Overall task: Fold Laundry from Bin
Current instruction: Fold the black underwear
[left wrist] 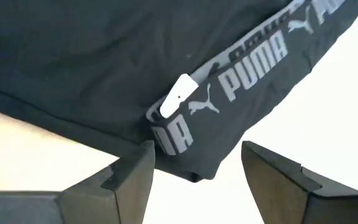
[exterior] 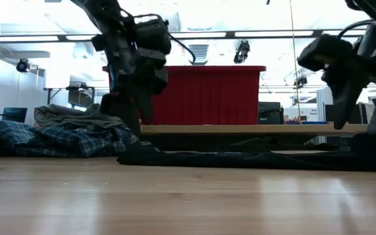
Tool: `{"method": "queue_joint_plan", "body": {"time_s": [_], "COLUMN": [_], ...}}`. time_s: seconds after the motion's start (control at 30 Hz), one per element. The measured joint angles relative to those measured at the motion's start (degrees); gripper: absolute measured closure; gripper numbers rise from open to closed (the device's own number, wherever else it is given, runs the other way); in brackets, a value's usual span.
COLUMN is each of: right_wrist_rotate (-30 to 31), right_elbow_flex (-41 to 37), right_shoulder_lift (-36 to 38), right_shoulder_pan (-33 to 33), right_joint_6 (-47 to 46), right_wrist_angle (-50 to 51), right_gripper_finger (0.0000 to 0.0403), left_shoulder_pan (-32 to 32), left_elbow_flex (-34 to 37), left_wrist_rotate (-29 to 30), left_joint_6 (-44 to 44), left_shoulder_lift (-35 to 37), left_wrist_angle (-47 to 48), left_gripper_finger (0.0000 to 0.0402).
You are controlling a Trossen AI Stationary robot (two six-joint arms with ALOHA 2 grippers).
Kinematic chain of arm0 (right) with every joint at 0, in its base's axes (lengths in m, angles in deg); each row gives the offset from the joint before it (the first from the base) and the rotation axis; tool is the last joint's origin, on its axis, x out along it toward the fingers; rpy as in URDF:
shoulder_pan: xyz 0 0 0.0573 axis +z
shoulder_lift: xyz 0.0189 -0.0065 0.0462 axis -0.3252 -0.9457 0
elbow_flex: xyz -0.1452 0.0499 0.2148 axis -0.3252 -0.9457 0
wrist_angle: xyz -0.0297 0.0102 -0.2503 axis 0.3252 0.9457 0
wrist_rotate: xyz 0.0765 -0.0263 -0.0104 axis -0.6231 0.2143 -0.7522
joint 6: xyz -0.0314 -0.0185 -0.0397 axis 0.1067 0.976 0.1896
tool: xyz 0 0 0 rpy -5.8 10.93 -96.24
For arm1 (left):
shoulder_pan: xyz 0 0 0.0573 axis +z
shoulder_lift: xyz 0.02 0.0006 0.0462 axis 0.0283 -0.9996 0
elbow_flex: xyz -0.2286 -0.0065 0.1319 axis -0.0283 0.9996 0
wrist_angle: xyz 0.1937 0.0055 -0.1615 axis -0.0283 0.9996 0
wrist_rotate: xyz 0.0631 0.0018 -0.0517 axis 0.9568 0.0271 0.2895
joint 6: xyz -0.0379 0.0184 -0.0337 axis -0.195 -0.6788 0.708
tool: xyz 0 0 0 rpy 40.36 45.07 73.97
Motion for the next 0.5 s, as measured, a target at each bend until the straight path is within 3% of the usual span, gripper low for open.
{"method": "queue_joint_plan", "body": {"time_s": [0.27,0.4,0.5], "right_wrist_rotate": [-2.96,-0.97,1.49], "right_elbow_flex": [-0.83,0.3,1.62], "right_shoulder_lift": [-4.76,-5.48,-5.35], "right_shoulder_pan": [-1.09,-1.07,-1.07], "right_joint_6": [-1.11,0.03,1.69], "right_wrist_angle": [0.6,0.79,1.9], "right_gripper_finger": [0.024,0.0287,0.0343], "left_shoulder_pan": [-0.13,-0.12,0.05], "left_elbow_flex": [1.18,3.14,4.11], "left_wrist_rotate": [2.03,1.49,-3.18], "left_joint_6": [-2.86,-3.6,-2.56], "left_shoulder_lift": [-0.72,-1.39,-1.39], "left_wrist_angle": [-1.58,-2.72,-4.18], "left_gripper_finger": [0.0178,0.0178,0.0178]}}
